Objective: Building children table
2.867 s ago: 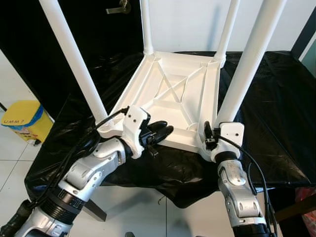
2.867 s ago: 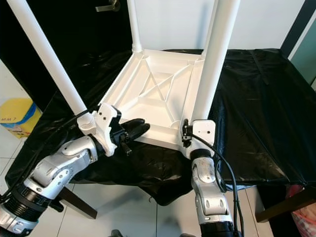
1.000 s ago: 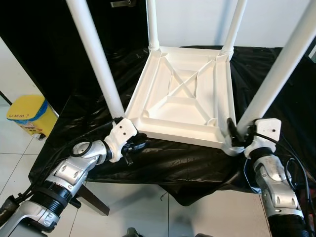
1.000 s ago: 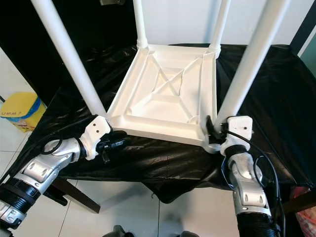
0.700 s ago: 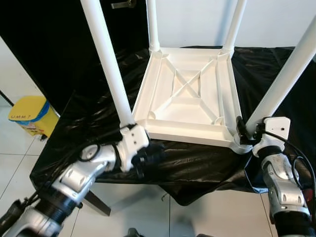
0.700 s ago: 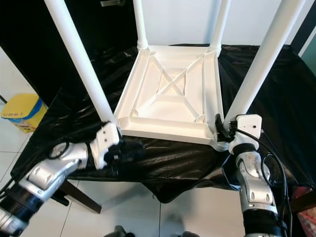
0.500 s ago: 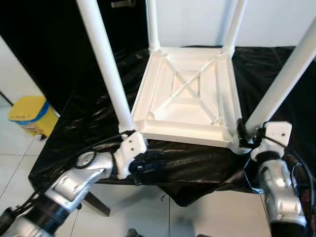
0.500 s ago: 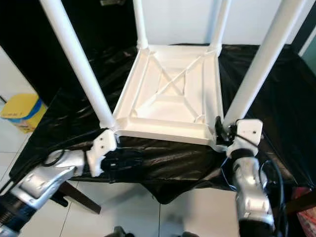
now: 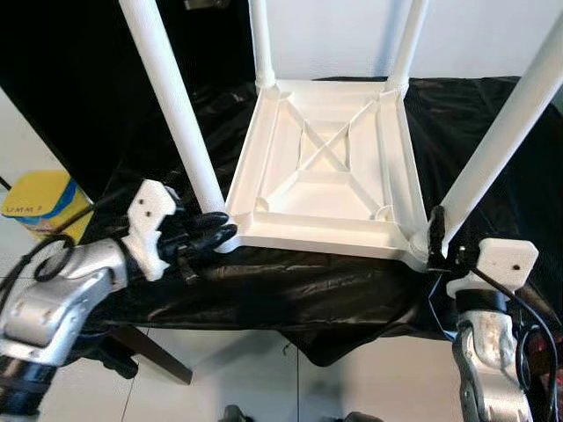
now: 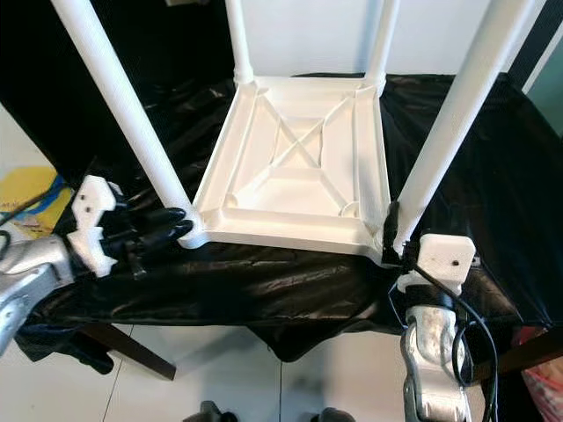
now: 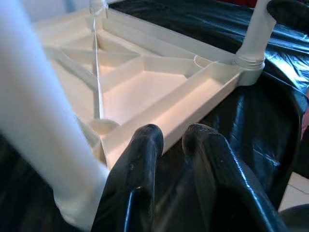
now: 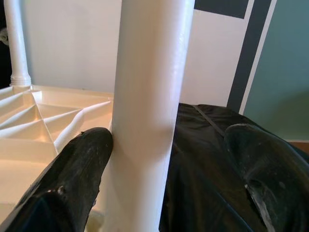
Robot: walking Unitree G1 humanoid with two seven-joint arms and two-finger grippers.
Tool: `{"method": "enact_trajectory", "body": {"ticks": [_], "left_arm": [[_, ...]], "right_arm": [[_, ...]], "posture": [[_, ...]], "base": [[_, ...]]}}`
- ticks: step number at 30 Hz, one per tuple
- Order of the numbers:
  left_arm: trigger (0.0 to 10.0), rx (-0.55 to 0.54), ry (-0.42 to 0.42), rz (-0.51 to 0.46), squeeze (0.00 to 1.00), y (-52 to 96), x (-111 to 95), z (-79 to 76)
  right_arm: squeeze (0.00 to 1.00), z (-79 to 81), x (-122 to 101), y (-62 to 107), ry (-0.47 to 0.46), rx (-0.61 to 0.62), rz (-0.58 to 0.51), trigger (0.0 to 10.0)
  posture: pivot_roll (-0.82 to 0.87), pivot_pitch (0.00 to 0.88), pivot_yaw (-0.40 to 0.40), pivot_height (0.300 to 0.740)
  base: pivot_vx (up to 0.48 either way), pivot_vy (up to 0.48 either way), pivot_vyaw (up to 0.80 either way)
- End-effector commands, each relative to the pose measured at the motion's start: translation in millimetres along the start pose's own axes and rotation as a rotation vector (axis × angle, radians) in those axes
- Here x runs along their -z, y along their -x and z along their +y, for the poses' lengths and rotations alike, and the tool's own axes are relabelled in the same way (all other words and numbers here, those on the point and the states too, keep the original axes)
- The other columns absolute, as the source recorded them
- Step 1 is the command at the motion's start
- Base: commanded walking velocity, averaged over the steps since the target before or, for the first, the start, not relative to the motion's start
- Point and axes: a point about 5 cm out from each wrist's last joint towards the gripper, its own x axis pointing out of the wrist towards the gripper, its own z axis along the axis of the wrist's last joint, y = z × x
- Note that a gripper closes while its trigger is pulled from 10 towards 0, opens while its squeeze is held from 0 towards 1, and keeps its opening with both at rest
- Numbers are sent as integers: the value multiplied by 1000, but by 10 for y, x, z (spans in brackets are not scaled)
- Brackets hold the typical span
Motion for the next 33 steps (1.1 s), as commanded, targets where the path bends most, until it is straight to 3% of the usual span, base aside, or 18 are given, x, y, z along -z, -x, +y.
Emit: {"method": "enact_trajectory", "body": {"ticks": [1,4,5,6,7,8,10,11,16,24,25,27,29,33], "left_arm": [[10000,33,14,23,0,107,14,13],[10000,-2,19,47,0,197,61,97],[10000,-45,32,64,0,288,104,198],[10000,-45,32,64,0,288,104,198],[10000,-98,33,85,0,377,148,321],[10000,-98,33,85,0,377,148,321],[10000,-238,37,111,0,534,232,639],[10000,-238,37,111,0,534,232,639],[10000,-465,29,82,0,589,219,1062],[10000,-598,28,39,0,489,158,1303],[10000,-654,38,4,0,385,108,1388],[10000,-654,38,4,0,385,108,1388],[10000,-700,47,-44,0,195,5,1458],[10000,-710,51,-79,0,42,-76,1488]], "right_arm": [[0,18,-8,70,16,-10,6,10000],[0,39,1,131,27,-20,17,10000],[0,56,13,182,27,-23,32,10000],[0,56,13,182,27,-23,32,10000],[0,73,11,222,28,-34,41,10000],[0,73,11,222,28,-34,41,10000],[0,95,14,306,32,-75,62,10000],[0,95,14,306,32,-75,62,10000],[0,122,100,405,18,-142,137,10000],[0,157,180,487,14,-193,194,10000],[0,187,221,537,9,-230,222,10000],[0,187,221,537,9,-230,222,10000],[0,238,270,594,-16,-281,263,10000],[0,272,305,624,-39,-326,294,10000]], "posture": [[-91,86,14,740],[-91,85,10,740],[-91,84,8,740],[-91,84,8,740],[-93,82,7,740],[-93,82,7,740],[-92,77,-3,740],[-92,77,-3,740],[-103,71,-9,740],[-112,71,-7,740],[-116,68,-8,740],[-116,68,-8,740],[-128,67,-4,740],[-136,67,1,740]], "base": [[0,0,0],[0,0,0],[0,0,0],[0,0,0],[0,0,0],[0,0,0],[0,0,0],[0,0,0],[0,0,0],[0,0,0],[0,0,0],[0,0,0],[0,0,0],[0,0,0]]}}
